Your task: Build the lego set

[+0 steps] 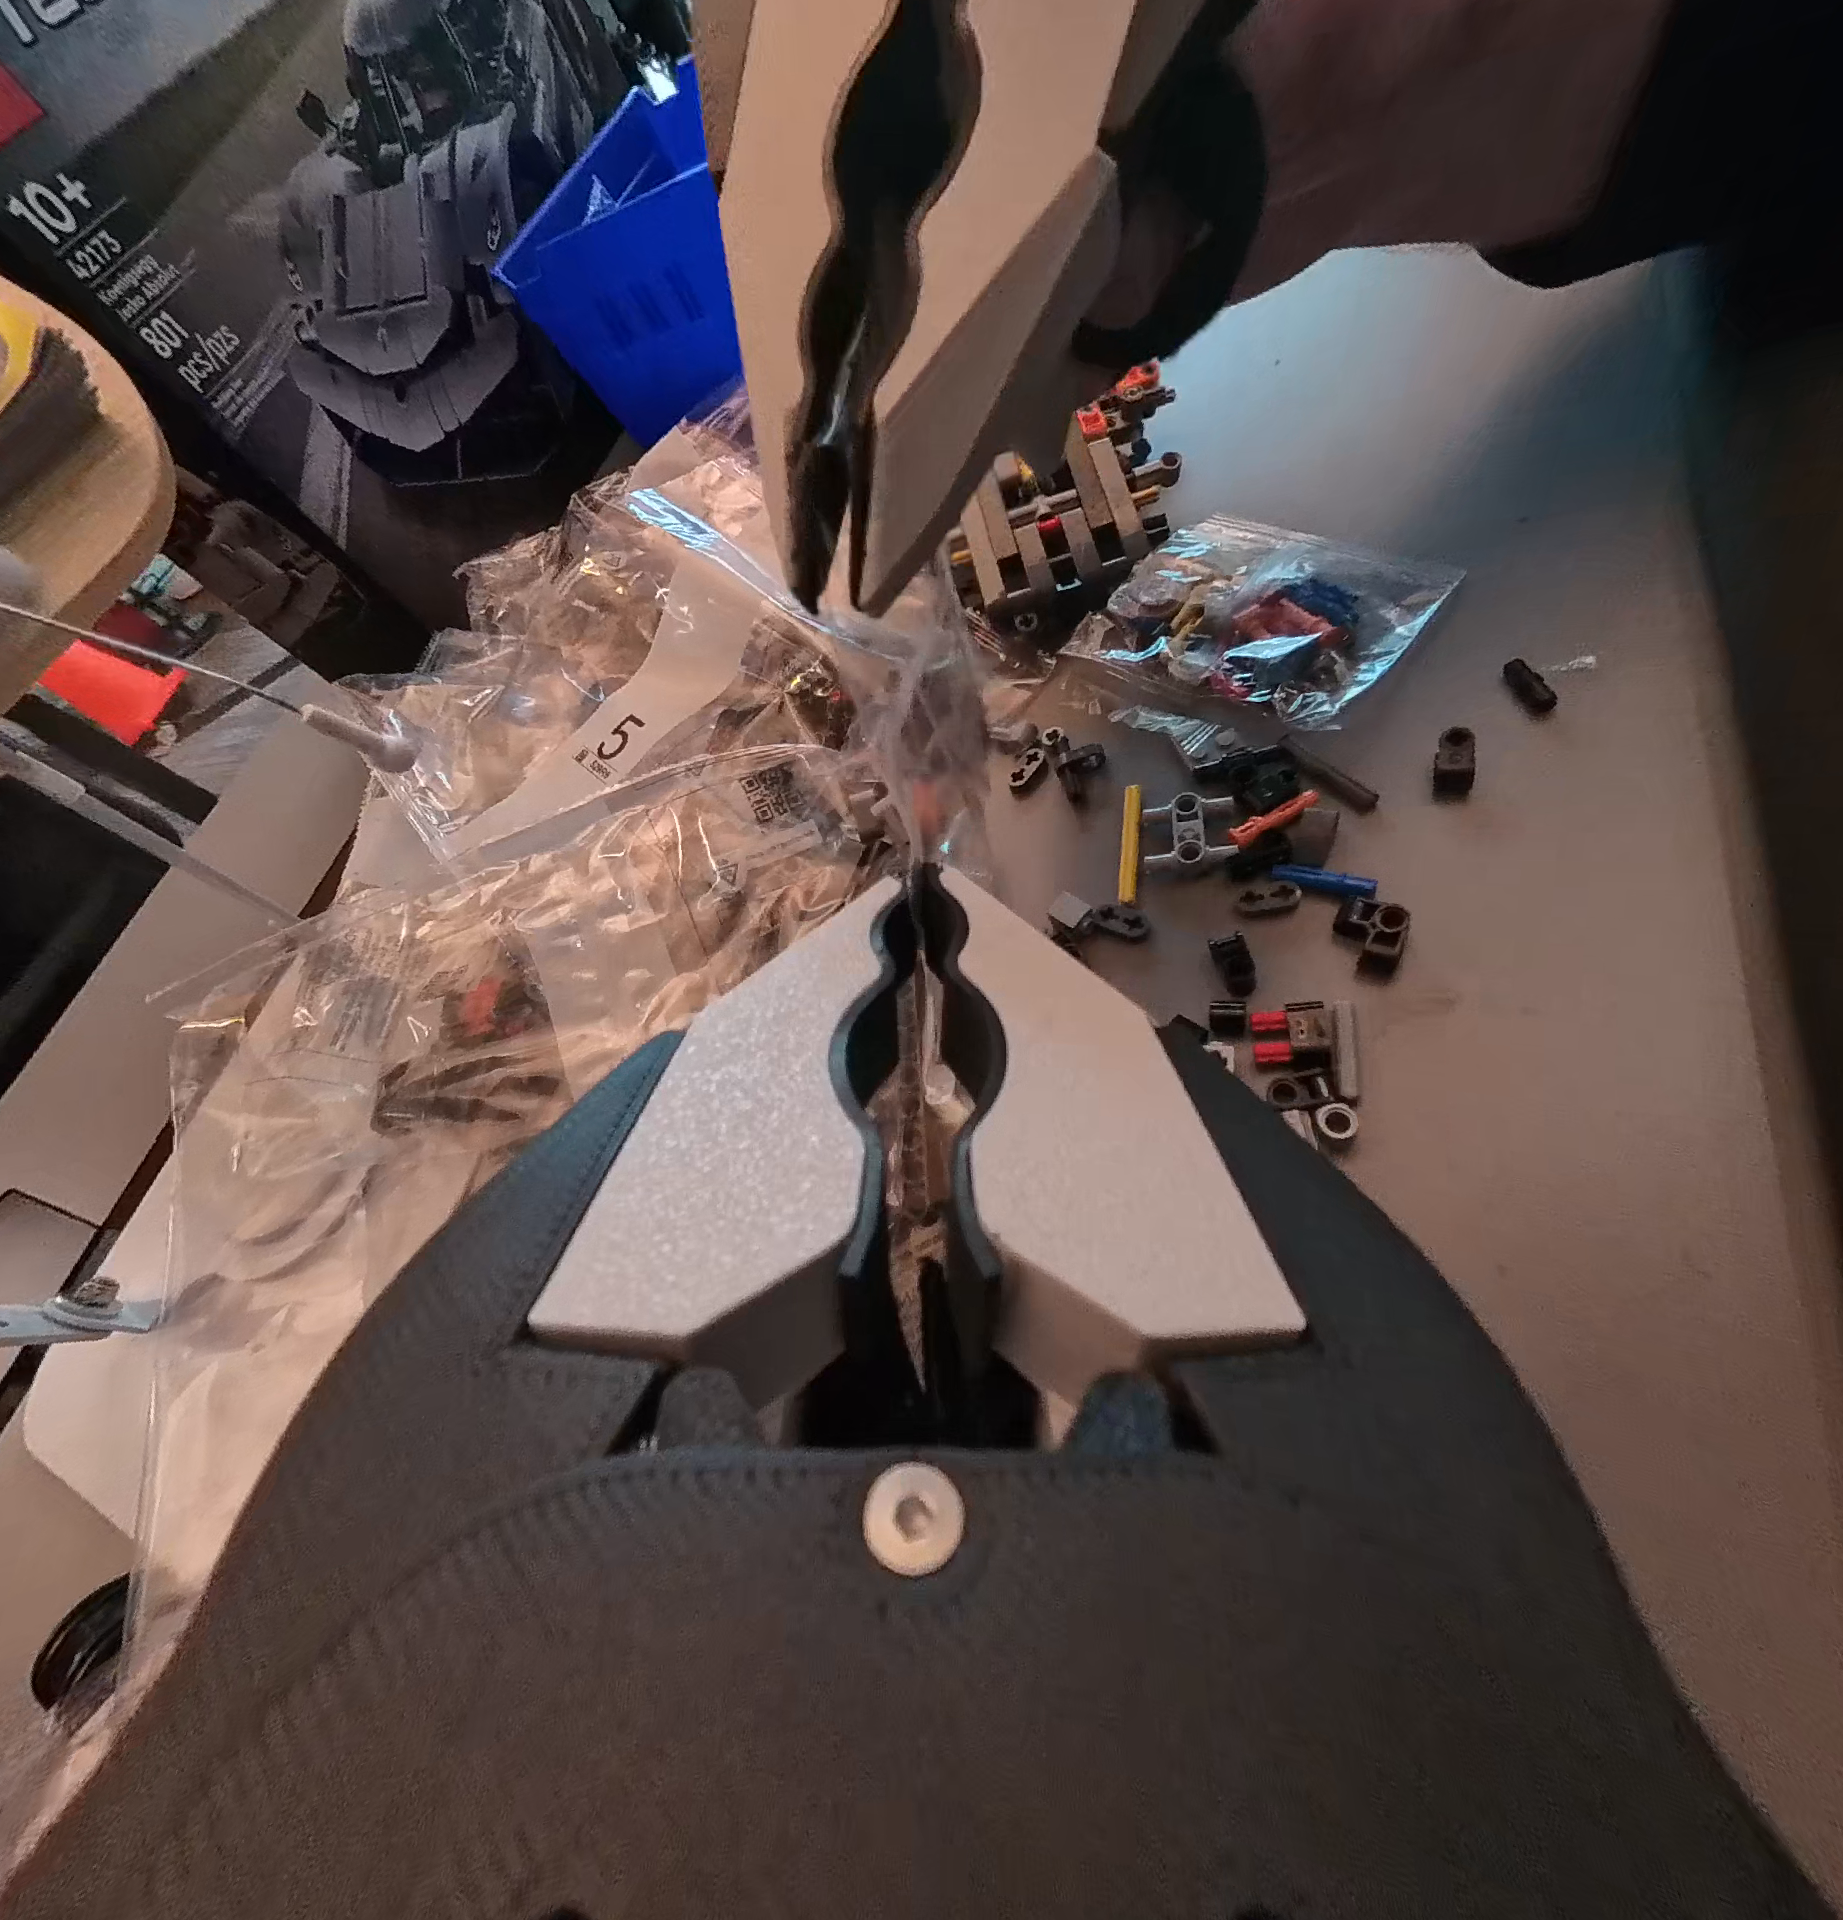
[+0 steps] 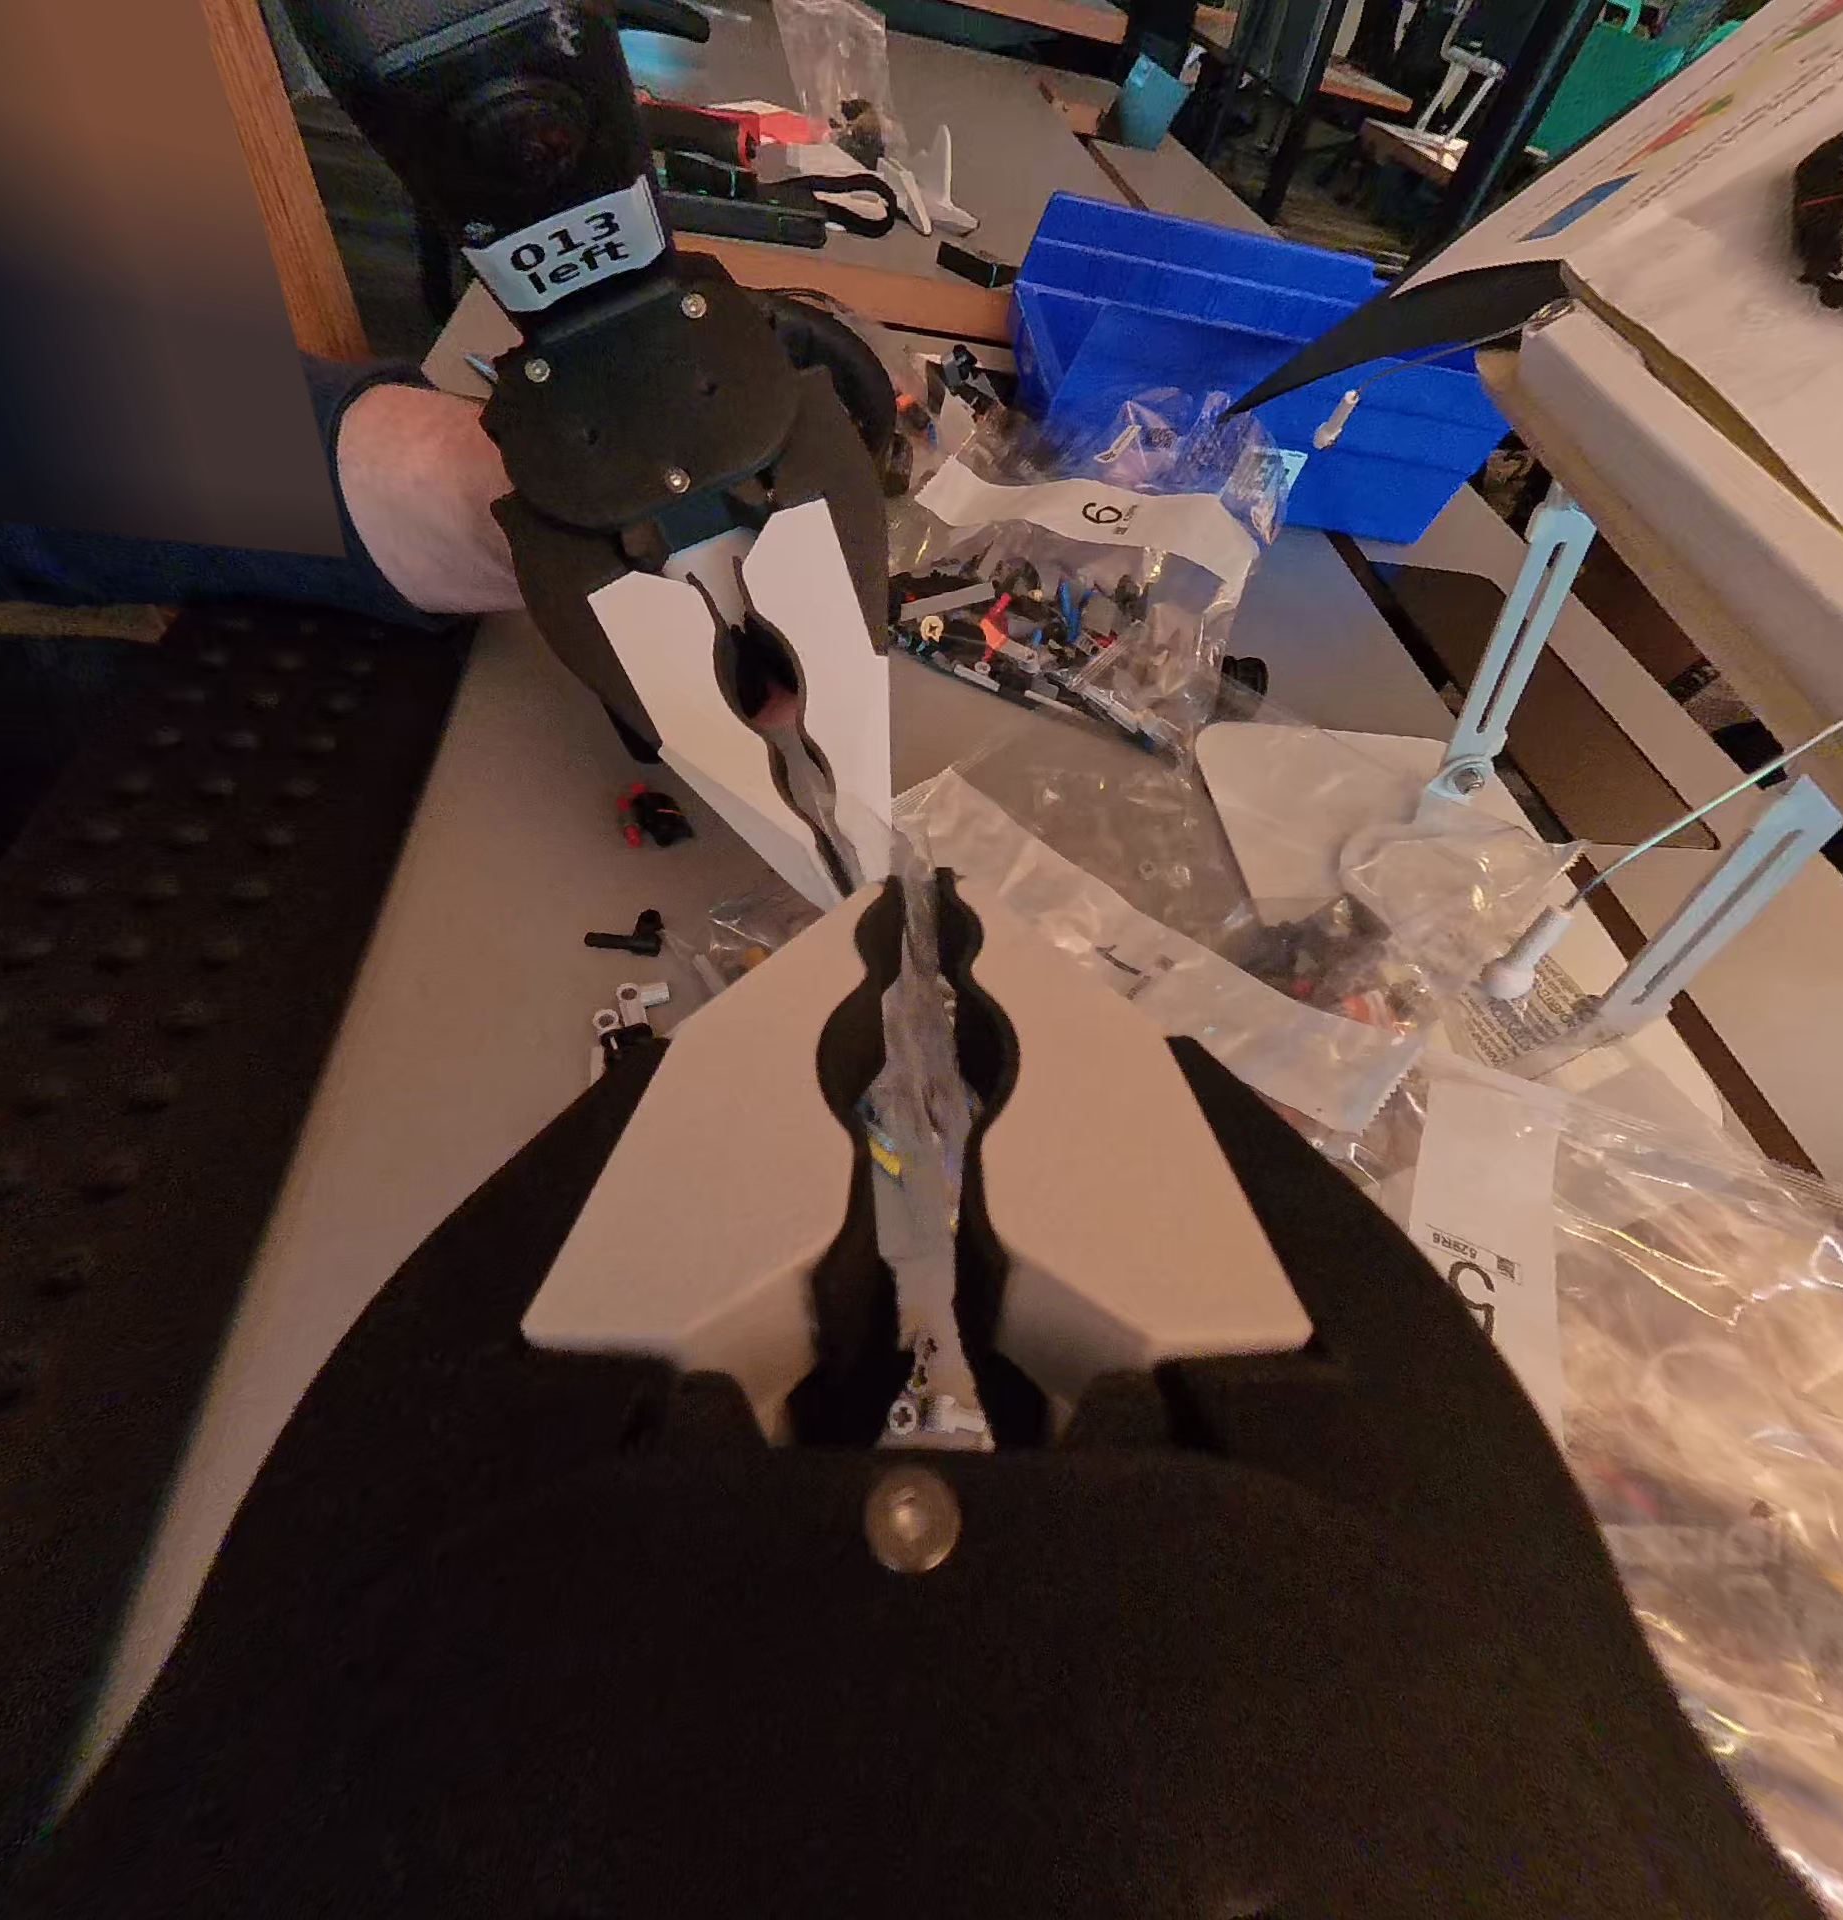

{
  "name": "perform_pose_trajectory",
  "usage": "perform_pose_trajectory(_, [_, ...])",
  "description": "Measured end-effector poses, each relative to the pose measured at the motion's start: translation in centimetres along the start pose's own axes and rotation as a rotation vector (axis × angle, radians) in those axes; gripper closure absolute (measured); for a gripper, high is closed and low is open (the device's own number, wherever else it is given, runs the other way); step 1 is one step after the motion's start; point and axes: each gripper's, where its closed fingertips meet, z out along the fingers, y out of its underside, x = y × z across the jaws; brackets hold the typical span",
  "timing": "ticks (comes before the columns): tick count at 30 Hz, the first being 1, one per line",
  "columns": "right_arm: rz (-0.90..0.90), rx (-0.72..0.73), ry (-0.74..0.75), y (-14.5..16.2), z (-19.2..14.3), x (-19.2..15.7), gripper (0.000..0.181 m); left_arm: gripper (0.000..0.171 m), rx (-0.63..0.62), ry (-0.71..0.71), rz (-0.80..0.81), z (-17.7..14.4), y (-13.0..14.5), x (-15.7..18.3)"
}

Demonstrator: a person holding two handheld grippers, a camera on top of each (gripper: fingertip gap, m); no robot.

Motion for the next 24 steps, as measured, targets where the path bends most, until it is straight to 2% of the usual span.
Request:
perform_pose_trajectory(9, [0.007, 0.011, -0.004, -0.2, -0.2, 0.0, 0.181, 0.171, 0.012, 0.015, -0.033, 0.1, 0.0, 0.1])
perform_pose_trajectory(12, [0.049, 0.084, -0.02, -1.2, -0.6, 0.0, 0.181, 0.157, 0.003, 0.029, -0.076, 0.4, 0.4, 0.1])
perform_pose_trajectory(14, [0.09, 0.157, -0.049, -2.2, -1.1, 0.0, 0.181, 0.153, 0.024, 0.061, -0.115, 0.5, 0.2, 0.4])
perform_pose_trajectory(19, [0.149, 0.237, -0.101, -3.1, -1.7, -0.2, 0.181, 0.171, 0.105, 0.065, -0.171, 0.0, -1.0, 0.0])
perform_pose_trajectory(24, [0.154, 0.21, -0.083, -2.5, -1.6, 0.2, 0.181, 0.171, 0.139, 0.045, -0.206, -0.8, -1.3, -1.0])
